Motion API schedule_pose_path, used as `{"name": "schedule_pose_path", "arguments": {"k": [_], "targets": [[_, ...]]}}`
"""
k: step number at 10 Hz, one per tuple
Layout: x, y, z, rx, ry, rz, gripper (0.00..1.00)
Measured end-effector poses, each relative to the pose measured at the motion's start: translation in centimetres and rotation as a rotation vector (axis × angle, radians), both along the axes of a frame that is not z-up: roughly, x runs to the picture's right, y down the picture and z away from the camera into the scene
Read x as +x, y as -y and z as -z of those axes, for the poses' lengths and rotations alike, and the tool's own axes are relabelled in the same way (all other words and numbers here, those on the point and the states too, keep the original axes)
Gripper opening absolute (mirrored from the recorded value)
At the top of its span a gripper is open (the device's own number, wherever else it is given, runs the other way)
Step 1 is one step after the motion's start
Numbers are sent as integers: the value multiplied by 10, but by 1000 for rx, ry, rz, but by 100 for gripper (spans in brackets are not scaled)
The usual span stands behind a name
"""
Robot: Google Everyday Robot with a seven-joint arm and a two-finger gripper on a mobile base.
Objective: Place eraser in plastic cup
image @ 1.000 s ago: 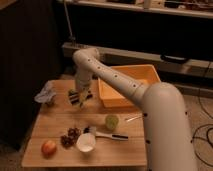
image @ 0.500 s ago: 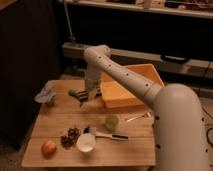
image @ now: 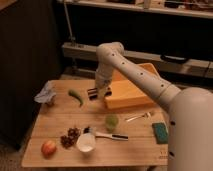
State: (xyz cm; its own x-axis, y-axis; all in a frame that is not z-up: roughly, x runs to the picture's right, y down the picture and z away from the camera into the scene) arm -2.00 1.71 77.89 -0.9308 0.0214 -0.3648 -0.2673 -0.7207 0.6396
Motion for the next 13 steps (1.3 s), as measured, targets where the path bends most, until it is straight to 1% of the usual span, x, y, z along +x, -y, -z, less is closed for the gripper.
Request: {"name": "schedule_pose_path", "arguments": {"k": [3, 5, 6, 8, 9, 13], "targets": [[30, 5, 16, 9, -21, -30, 0], [45, 1, 26, 4, -28, -49, 0], [55, -6, 35, -4, -33, -64, 0], [64, -16, 47, -10, -33, -74, 0], [69, -21, 57, -6, -35, -74, 0], [68, -23, 59, -6, -33, -71, 0]]}}
